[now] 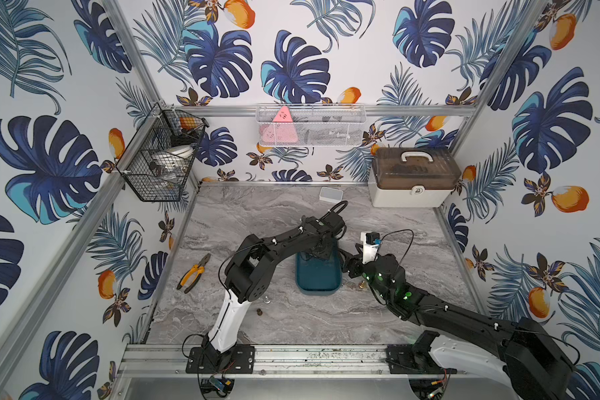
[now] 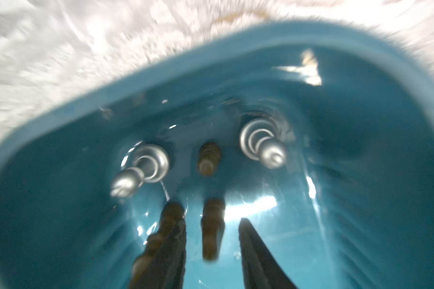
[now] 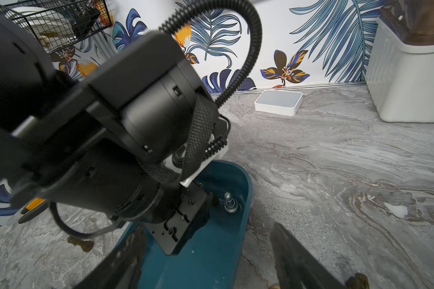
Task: Put the chess pieces into the storage box
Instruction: Place the chess piece in the storage box, then pick up the chess piece at the center of the board.
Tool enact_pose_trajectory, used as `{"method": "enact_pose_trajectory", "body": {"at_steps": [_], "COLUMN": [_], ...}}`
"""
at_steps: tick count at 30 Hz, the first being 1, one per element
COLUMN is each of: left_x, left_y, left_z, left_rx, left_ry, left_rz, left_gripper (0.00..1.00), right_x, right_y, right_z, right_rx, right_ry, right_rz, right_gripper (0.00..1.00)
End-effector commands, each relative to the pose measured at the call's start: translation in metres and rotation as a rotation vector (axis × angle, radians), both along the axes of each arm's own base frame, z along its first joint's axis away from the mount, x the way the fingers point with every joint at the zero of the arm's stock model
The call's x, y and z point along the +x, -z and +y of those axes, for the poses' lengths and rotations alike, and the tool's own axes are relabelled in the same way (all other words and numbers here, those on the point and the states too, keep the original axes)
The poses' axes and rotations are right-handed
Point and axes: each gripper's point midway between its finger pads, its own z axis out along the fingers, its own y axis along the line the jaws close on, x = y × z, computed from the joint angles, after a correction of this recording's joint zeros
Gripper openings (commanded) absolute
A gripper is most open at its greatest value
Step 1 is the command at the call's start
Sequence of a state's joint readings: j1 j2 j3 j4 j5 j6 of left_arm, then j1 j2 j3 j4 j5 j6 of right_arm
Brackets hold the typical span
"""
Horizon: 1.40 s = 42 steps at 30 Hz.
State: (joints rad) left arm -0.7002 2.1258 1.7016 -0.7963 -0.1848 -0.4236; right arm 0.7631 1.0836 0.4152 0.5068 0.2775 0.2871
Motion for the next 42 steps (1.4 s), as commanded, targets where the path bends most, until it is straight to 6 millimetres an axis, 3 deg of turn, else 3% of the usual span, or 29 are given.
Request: {"method": "enact_pose_trajectory", "body": {"at_steps": [1, 5, 9, 14, 17, 22, 27, 33, 42], "left_x": [0.001, -0.008, -0.024, -0.045, -0.063, -0.092, -0.112, -0.121, -0.118], "left_y": [-0.027, -0.061, -0.089, -0.097, -0.098, -0.084, -0.066, -0.044, -0.012], "left_z": [-0.003, -0.003, 0.014, 0.07, 0.107, 0.165, 0.201, 0.212, 0.21], "left_rx": [-0.052, -0.129, -0.147, -0.171, -0.138, -0.095, -0.068, -0.044, -0.047], "left_ry": [-0.003, 0.007, -0.005, -0.139, -0.222, -0.365, -0.479, -0.531, -0.53], "left_rz": [-0.043, -0.079, -0.089, -0.059, -0.055, -0.005, 0.04, 0.084, 0.134], "left_gripper": [0.41, 0.46, 0.48, 0.5, 0.51, 0.52, 0.52, 0.51, 0.47], "right_x": [0.001, 0.0, -0.002, -0.006, -0.017, -0.039, -0.053, -0.05, -0.065], "right_y": [-0.007, -0.009, -0.012, -0.014, -0.02, -0.019, 0.003, 0.024, 0.024], "right_z": [0.0, 0.0, 0.004, 0.019, 0.041, 0.083, 0.097, 0.104, 0.112], "right_rx": [0.009, 0.011, 0.014, 0.013, 0.01, -0.008, -0.014, -0.063, -0.116], "right_ry": [0.0, -0.005, -0.034, -0.115, -0.256, -0.513, -0.591, -0.588, -0.628], "right_rz": [-0.027, -0.038, -0.052, -0.044, -0.047, 0.067, 0.088, 0.088, 0.029], "right_gripper": [0.8, 0.8, 0.8, 0.8, 0.8, 0.79, 0.79, 0.79, 0.79]}}
